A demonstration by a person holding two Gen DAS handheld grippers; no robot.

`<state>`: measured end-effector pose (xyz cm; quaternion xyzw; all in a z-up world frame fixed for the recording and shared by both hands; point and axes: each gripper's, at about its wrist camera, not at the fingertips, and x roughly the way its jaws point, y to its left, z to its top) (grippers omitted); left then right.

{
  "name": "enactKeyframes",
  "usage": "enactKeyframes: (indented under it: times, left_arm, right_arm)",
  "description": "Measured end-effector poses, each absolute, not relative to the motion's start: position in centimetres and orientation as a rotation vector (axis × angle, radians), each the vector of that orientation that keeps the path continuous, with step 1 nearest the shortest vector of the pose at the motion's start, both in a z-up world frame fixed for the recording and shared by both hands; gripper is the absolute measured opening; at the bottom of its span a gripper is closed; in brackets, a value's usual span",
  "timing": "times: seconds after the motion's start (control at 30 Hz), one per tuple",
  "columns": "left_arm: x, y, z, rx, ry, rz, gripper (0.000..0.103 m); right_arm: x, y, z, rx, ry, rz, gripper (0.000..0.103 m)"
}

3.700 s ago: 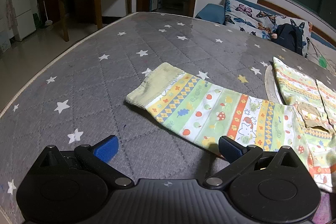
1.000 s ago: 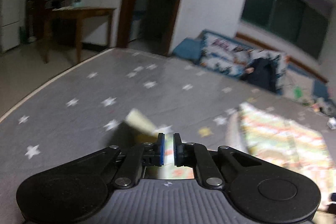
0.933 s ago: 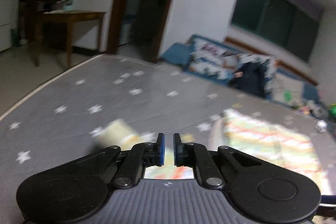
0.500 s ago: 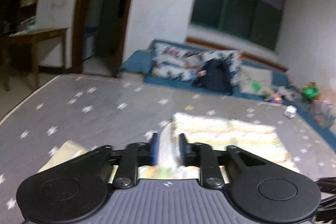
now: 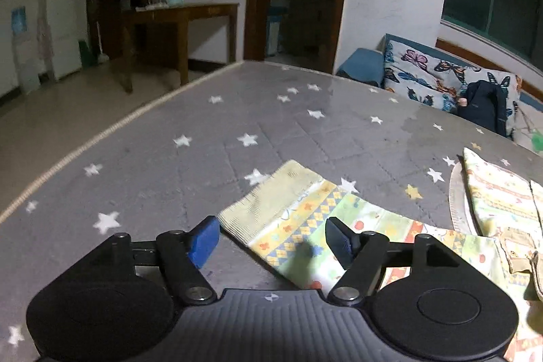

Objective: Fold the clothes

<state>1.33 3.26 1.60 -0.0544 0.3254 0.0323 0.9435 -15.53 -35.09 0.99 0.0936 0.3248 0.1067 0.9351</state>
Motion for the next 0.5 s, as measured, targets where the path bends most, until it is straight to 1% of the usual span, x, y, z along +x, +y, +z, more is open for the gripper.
enactKeyframes:
  times: [0.07,0.1,0.13,0.17,0.2,0.23,0.27,0.3,0.4,0.5]
  left_arm:
    - [1.6,3.3,1.1,-0.116,0.683,0.04,0.069]
    - [1.7,3.0,1.0,-0.111,0.684,0.041,0.062]
    - [1.9,2.8,0.8,-0.105,0.685,0.042,0.059]
    - [2.1,2.6,0.7,-0.101,0.685,0.042,0.048]
    - [2.1,2.6,0.7,-0.104,0.683,0.033,0.035]
    - [2.1,2.8,0.8,-0.12,0.686,0.023,0.029]
    - [2.2,2.9,0.8,-0.136,0.688,0.013,0.018]
    - [2.2,3.1,0.9,-0.154,0.691,0.003,0.014]
    - [2.1,3.6,1.1,-0.2,0.687,-0.009,0.011]
    - [1.6,3.7,1.8,-0.224,0.673,-0.032,0.009]
  right_arm:
    - [-15.6,-35.1,1.0,0.191,0.663,0.216,0.066]
    - [-15.6,-35.1,1.0,0.19,0.664,0.214,0.067]
    - [-15.5,-35.1,1.0,0.191,0.663,0.212,0.067]
    - [-15.5,-35.1,1.0,0.191,0.663,0.21,0.067]
    - [-15.5,-35.2,1.0,0.192,0.662,0.209,0.067]
    - [-15.5,-35.2,1.0,0.193,0.662,0.207,0.068]
    - [-15.5,-35.2,1.0,0.195,0.662,0.205,0.068]
    - [-15.5,-35.3,1.0,0.195,0.662,0.205,0.068]
    - [-15.6,-35.3,0.9,0.197,0.664,0.203,0.068]
    - [-15.6,-35.4,0.8,0.202,0.664,0.201,0.068]
